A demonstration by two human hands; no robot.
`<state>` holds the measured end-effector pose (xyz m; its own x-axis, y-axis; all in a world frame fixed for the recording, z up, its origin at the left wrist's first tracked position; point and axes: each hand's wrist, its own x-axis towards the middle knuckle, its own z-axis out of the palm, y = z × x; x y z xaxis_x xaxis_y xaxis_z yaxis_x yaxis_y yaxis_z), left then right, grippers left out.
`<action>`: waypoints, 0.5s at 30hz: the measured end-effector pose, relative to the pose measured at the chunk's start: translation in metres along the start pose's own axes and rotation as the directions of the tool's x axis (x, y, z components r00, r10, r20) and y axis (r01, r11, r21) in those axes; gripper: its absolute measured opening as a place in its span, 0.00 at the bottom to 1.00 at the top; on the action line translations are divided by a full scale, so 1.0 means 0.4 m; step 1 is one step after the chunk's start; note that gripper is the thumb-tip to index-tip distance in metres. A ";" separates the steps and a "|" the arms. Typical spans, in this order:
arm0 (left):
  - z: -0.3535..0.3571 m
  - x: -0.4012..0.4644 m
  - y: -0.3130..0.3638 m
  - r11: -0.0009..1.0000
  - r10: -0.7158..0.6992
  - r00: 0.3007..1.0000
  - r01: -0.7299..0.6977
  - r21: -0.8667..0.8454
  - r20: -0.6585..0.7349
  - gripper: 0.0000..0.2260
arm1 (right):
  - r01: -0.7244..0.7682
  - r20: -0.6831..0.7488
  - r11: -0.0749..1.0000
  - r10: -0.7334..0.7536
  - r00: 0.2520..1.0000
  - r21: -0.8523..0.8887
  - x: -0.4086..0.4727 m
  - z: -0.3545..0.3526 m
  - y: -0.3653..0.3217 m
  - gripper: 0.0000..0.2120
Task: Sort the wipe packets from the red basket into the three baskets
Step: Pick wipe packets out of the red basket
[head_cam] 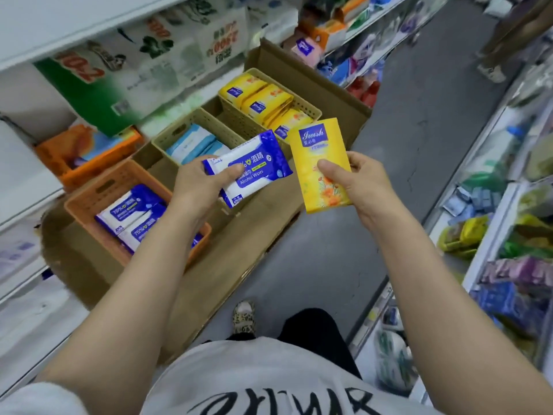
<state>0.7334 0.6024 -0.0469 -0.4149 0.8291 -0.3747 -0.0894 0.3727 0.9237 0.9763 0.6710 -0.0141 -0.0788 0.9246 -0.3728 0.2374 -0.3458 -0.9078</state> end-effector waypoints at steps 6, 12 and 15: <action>0.162 0.101 0.029 0.998 -0.062 0.990 0.063 0.005 -0.123 0.18 | 0.015 0.165 0.998 -0.004 0.986 -0.062 0.220 -0.104 -0.033 0.17; 0.298 0.153 0.038 0.983 -0.154 0.951 0.119 -0.142 -0.269 0.14 | 0.074 0.337 0.972 0.005 0.942 -0.223 0.457 -0.180 -0.082 0.18; 0.314 0.176 0.048 0.975 -0.175 0.925 0.116 -0.188 -0.338 0.15 | 0.121 0.414 0.962 -0.010 0.910 -0.244 0.551 -0.162 -0.096 0.18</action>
<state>0.8162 0.7200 -0.0658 -0.6740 0.5608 -0.4809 -0.3052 0.3814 0.8726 1.0126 0.8982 -0.0491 -0.4746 0.7789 -0.4100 0.4552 -0.1815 -0.8717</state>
